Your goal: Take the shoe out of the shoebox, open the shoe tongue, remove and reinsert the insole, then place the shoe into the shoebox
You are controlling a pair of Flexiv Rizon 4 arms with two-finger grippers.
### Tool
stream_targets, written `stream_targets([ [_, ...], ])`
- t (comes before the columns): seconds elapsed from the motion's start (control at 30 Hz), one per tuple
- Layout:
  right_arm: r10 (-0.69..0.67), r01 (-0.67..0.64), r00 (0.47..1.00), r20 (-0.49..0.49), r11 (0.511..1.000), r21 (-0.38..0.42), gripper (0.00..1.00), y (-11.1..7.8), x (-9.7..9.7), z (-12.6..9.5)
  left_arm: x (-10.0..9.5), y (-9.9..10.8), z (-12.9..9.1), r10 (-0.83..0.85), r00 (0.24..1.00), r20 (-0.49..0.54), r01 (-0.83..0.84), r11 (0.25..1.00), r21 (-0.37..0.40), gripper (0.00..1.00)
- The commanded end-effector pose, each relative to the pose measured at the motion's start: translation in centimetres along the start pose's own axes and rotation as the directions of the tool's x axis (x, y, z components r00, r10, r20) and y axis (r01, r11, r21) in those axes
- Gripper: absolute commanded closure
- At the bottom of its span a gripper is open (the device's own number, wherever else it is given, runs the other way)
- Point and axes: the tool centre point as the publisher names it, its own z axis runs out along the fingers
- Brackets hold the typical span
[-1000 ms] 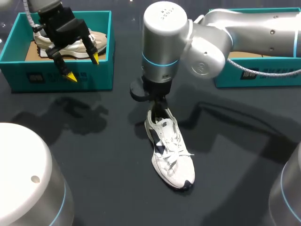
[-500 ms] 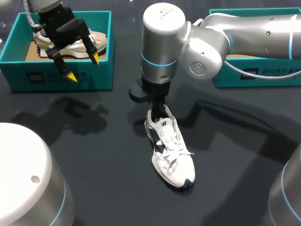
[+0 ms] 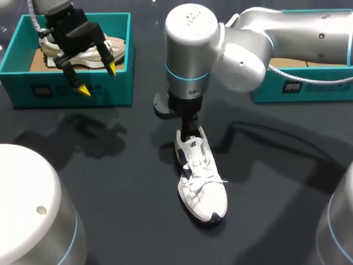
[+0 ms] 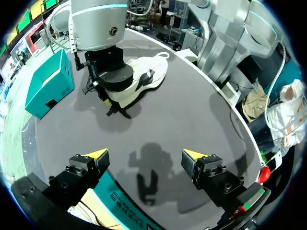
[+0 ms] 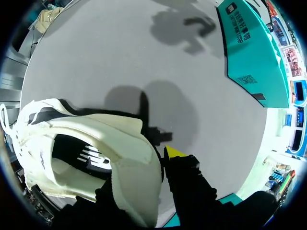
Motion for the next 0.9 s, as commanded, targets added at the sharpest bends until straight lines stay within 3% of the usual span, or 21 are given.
stream_targets([
  [0.03, 0.013, -0.013, 0.999, 0.032, 1.000, 0.010, 1.00, -2.4, 0.4, -5.0, 0.0, 0.0, 0.0, 0.000, 1.000, -0.001, 0.000, 1.000, -0.002, 0.00],
  [0.33, 0.052, -0.054, 0.997, 0.062, 0.998, 0.033, 1.00, -7.5, -1.6, -11.7, 0.0, 0.0, 0.0, 0.000, 1.000, -0.001, 0.000, 1.000, -0.002, 0.00],
  [0.8, 0.052, -0.054, 0.997, 0.062, 0.998, 0.033, 1.00, -7.5, -1.6, -11.7, 0.0, 0.0, 0.0, 0.000, 1.000, -0.001, 0.000, 1.000, -0.002, 0.00],
  [0.9, 0.072, -0.077, 0.994, 0.076, 0.995, 0.063, 1.00, -9.6, -2.3, -12.9, 0.0, 0.0, 0.0, 0.000, 1.000, -0.001, 0.000, 1.000, -0.002, 0.00],
])
